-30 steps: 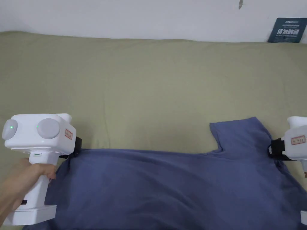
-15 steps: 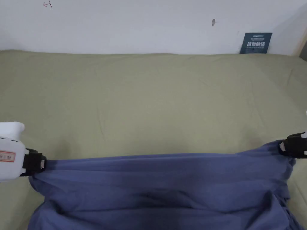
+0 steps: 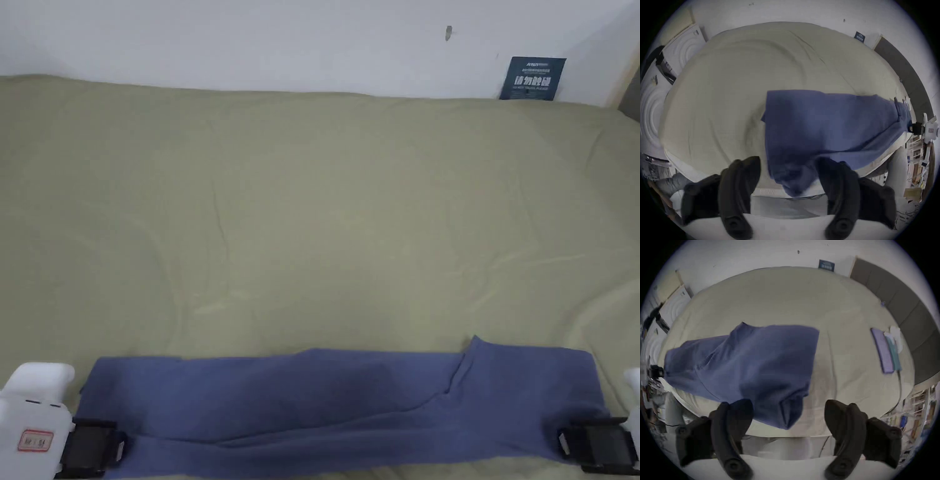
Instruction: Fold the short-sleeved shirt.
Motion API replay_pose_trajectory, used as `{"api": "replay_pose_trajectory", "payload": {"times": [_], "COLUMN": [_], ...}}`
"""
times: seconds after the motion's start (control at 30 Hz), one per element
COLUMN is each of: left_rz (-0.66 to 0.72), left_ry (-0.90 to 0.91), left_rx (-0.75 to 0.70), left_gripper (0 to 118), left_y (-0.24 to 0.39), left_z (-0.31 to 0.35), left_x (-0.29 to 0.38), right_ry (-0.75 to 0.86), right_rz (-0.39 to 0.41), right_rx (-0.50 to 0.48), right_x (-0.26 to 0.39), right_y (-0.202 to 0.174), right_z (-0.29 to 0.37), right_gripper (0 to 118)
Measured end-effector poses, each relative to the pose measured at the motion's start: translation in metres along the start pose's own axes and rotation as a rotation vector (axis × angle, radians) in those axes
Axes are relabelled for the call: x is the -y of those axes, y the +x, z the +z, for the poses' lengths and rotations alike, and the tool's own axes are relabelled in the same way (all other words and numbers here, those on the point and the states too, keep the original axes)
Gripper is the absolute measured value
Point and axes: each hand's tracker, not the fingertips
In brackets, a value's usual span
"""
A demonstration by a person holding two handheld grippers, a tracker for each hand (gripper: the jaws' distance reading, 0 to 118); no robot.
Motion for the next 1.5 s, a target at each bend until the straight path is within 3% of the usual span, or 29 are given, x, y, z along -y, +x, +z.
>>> {"api": "replay_pose_trajectory", "payload": {"times": [0.13,0.23,0.27,0.3,0.33,0.43,0.47,0.53,0.6,0.63,0.7,0.73,0.77,0.9,1.0,1.07,1.1,1.13,1.17,1.2,1.27,1.5], "left_rz": [0.125,0.175,0.174,0.173,0.163,0.186,0.205,0.224,0.231,0.238,0.288,0.317,0.341,0.384,0.437,0.426,0.426,0.444,0.455,0.41,0.435,0.432], "left_ry": [0.092,0.16,0.2,0.228,0.227,0.23,0.215,0.205,0.198,0.19,0.145,0.139,0.149,0.13,0.076,0.099,0.1,0.1,0.112,0.119,0.08,0.09], "left_rx": [0.034,0.074,0.076,0.075,0.067,0.092,0.121,0.146,0.161,0.171,0.242,0.252,0.284,0.351,0.467,0.437,0.441,0.422,0.343,0.269,0.372,0.387], "left_gripper": [83,76,55,23,1,1,1,1,1,7,75,96,98,98,97,95,86,62,6,6,6,6], "left_y": [-0.01,-0.011,-0.013,-0.014,-0.012,-0.006,-0.007,-0.01,-0.016,-0.02,-0.031,-0.035,-0.039,-0.047,-0.047,-0.046,-0.049,-0.049,-0.047,-0.043,-0.05,-0.061], "left_z": [0.031,0.054,0.057,0.058,0.058,0.052,0.048,0.042,0.037,0.035,0.026,0.021,0.017,-0.01,-0.036,-0.042,-0.042,-0.038,-0.032,-0.031,-0.044,-0.021], "left_x": [-0.011,-0.022,-0.026,-0.03,-0.031,-0.03,-0.027,-0.02,-0.015,-0.013,-0.01,-0.008,-0.005,-0.008,-0.012,-0.012,-0.013,-0.013,-0.013,-0.015,-0.013,-0.014], "right_ry": [0.117,0.23,0.26,0.294,0.321,0.35,0.348,0.335,0.338,0.33,0.315,0.291,0.282,0.267,0.243,0.232,0.228,0.225,0.225,0.226,0.221,0.205], "right_rz": [-0.034,-0.083,-0.094,-0.082,-0.071,-0.132,-0.146,-0.136,-0.12,-0.103,-0.1,-0.106,-0.108,-0.132,-0.141,-0.14,-0.138,-0.137,-0.128,-0.124,-0.131,-0.163], "right_rx": [0.055,-0.036,-0.047,-0.057,-0.066,-0.052,-0.105,-0.175,-0.159,-0.16,-0.179,-0.213,-0.23,-0.213,-0.26,-0.255,-0.251,-0.25,-0.259,-0.265,-0.267,-0.268], "right_x": [-0.017,-0.032,-0.038,-0.041,-0.045,-0.05,-0.047,-0.043,-0.038,-0.037,-0.033,-0.036,-0.034,-0.025,-0.025,-0.026,-0.026,-0.025,-0.025,-0.026,-0.027,-0.023], "right_y": [0.0,-0.004,-0.01,-0.021,-0.03,-0.057,-0.07,-0.088,-0.108,-0.115,-0.125,-0.123,-0.127,-0.142,-0.148,-0.152,-0.154,-0.156,-0.157,-0.158,-0.161,-0.146], "right_z": [0.026,0.039,0.042,0.048,0.05,0.043,0.041,0.035,0.033,0.031,0.026,0.015,0.013,0.011,0.006,0.003,0.002,0.004,0.004,0.003,0.0,-0.002], "right_gripper": [82,53,32,7,0,0,0,0,0,0,0,0,0,0,0,0,0,0,0,0,0,0]}}
